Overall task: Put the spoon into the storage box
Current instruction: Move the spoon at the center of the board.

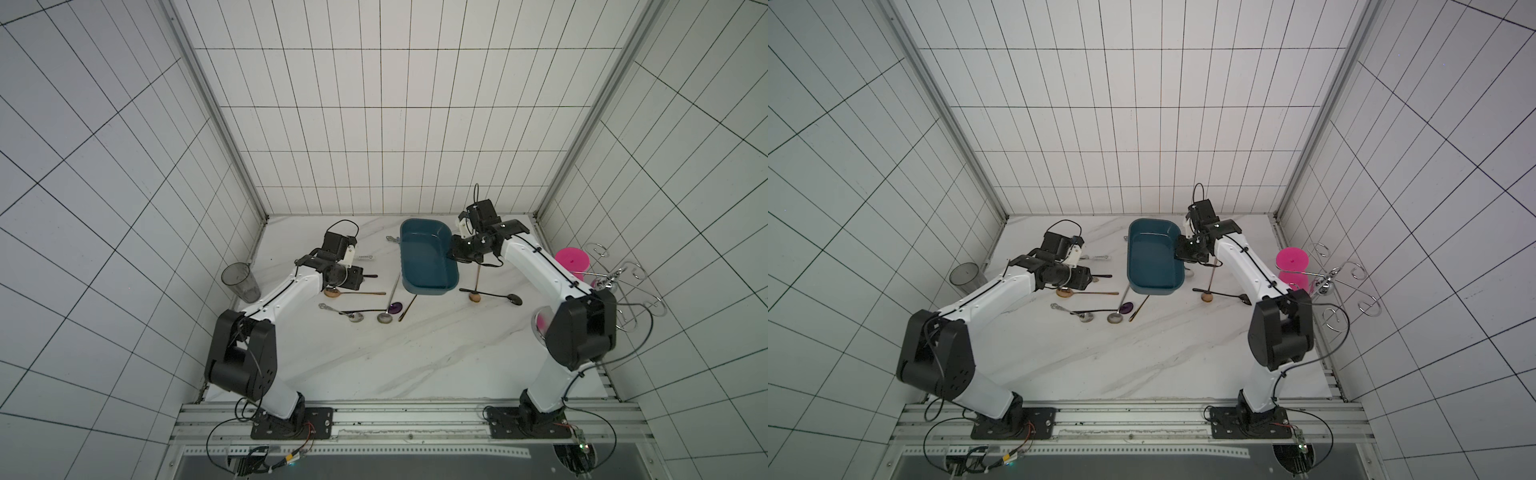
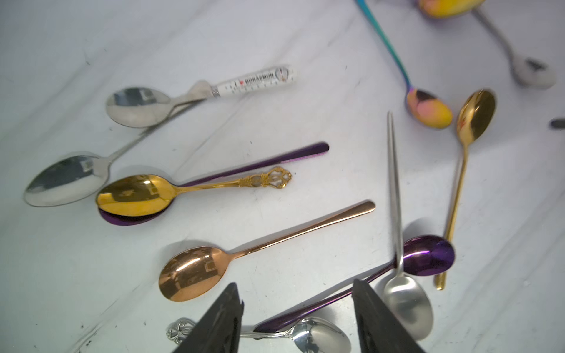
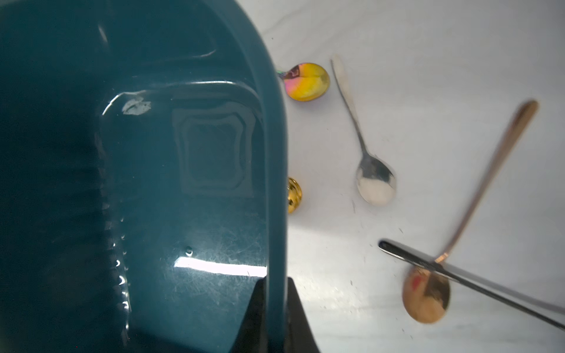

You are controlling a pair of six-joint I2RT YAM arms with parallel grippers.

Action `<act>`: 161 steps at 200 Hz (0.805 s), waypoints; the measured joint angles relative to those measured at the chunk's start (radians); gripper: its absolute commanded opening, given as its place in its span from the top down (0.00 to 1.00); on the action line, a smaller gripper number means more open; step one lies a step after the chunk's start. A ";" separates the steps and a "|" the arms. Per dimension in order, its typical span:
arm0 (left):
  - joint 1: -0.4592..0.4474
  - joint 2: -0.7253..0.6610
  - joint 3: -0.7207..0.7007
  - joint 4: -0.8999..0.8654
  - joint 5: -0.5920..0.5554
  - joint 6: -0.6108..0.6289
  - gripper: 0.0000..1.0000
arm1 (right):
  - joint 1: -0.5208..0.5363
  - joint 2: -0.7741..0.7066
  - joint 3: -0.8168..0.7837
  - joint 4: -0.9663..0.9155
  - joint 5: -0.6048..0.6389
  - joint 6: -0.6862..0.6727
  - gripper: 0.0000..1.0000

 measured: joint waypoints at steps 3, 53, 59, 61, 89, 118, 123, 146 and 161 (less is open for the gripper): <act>0.008 -0.013 0.000 0.004 0.003 0.002 0.33 | 0.010 0.027 0.023 0.005 -0.001 0.010 1.00; 0.184 -0.131 -0.045 0.061 0.027 -0.023 0.08 | 0.113 0.346 0.315 0.085 -0.010 0.120 1.00; 0.202 -0.143 -0.056 0.064 0.033 -0.024 0.08 | 0.121 0.384 0.349 0.092 -0.014 0.132 1.00; 0.208 -0.148 -0.061 0.064 0.035 -0.024 0.07 | 0.122 0.393 0.357 0.093 -0.015 0.135 1.00; 0.267 -0.191 -0.093 0.070 0.063 -0.029 0.05 | 0.145 0.505 0.436 0.135 -0.023 0.186 1.00; 0.284 -0.211 -0.094 0.079 0.074 -0.029 0.01 | 0.154 0.573 0.449 0.188 -0.020 0.227 1.00; 0.285 -0.213 -0.094 0.079 0.075 -0.029 0.02 | 0.154 0.580 0.449 0.194 -0.019 0.230 1.00; 0.287 -0.215 -0.094 0.081 0.084 -0.029 0.01 | 0.153 0.605 0.449 0.225 -0.015 0.235 1.00; 0.292 -0.214 -0.094 0.081 0.089 -0.029 0.02 | 0.151 0.609 0.446 0.238 -0.011 0.232 1.00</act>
